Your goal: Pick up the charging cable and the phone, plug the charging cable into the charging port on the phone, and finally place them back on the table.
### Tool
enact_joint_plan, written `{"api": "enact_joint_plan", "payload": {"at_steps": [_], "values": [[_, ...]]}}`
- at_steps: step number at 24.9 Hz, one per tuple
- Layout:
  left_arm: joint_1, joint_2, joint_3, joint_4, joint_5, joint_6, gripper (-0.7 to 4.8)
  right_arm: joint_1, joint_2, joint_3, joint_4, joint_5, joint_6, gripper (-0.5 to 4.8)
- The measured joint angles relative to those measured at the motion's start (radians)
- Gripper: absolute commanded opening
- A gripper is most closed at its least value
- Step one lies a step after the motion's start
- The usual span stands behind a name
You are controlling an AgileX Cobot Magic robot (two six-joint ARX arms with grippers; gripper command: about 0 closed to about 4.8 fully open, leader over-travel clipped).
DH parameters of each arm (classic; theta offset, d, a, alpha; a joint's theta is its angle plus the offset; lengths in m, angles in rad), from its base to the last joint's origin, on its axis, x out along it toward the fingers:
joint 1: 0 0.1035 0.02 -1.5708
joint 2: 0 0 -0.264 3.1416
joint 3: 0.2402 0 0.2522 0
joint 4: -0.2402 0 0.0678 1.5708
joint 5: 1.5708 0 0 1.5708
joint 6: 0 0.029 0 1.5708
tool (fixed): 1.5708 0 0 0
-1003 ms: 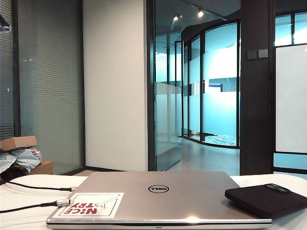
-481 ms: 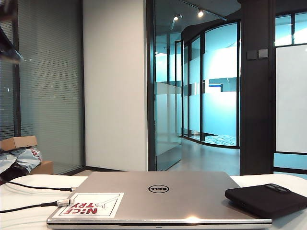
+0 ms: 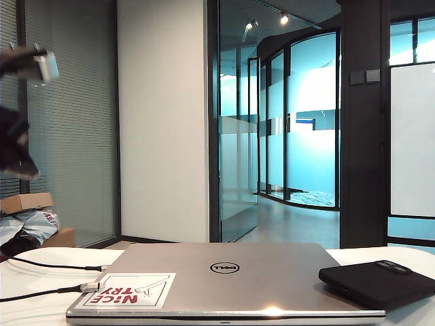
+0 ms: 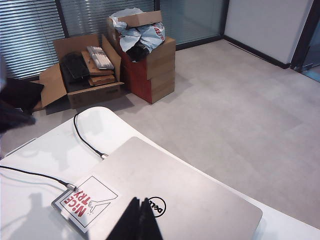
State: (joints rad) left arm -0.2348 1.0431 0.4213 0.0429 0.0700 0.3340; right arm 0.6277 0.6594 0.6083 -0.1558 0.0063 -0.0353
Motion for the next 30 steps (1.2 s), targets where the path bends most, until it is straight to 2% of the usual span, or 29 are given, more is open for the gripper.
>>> {"api": "enact_joint_plan", "payload": {"at_steps": [5, 7, 8, 10, 11, 12, 17, 18, 21, 30], "values": [[0.000, 0.081, 0.000, 0.000, 0.000, 0.006, 0.38, 0.000, 0.000, 0.000, 0.000, 0.000, 0.000, -0.01], [0.000, 0.112, 0.000, 0.002, 0.000, 0.006, 0.75, 0.000, 0.000, 0.000, 0.000, 0.000, 0.000, -0.01], [0.000, 0.123, 0.000, 0.002, 0.000, 0.006, 1.08, 0.000, 0.000, 0.000, 0.000, 0.000, 0.000, -0.01], [0.000, 0.142, 0.000, 0.003, 0.000, 0.006, 2.41, 0.000, 0.000, 0.000, 0.000, 0.000, 0.000, -0.01], [0.000, 0.146, 0.000, 0.003, 0.000, 0.006, 3.71, 0.000, 0.000, 0.000, 0.000, 0.000, 0.000, -0.02], [0.000, 0.155, 0.000, 0.005, 0.000, 0.013, 4.15, 0.000, 0.000, 0.000, 0.000, 0.000, 0.000, -0.01], [0.000, 0.156, 0.000, 0.006, 0.000, 0.153, 4.19, 0.000, 0.000, 0.000, 0.000, 0.000, 0.000, -0.01], [0.000, 0.156, 0.000, 0.006, 0.000, 0.206, 4.19, 0.000, 0.000, 0.000, 0.000, 0.000, 0.000, -0.01], [0.000, 0.156, 0.000, 0.007, 0.000, 0.262, 4.19, 0.000, 0.000, 0.000, 0.000, 0.000, 0.000, -0.01], [-0.001, 0.156, 0.000, 0.017, 0.000, 0.279, 4.18, 0.000, 0.000, 0.000, 0.000, 0.000, 0.000, -0.01]]}}
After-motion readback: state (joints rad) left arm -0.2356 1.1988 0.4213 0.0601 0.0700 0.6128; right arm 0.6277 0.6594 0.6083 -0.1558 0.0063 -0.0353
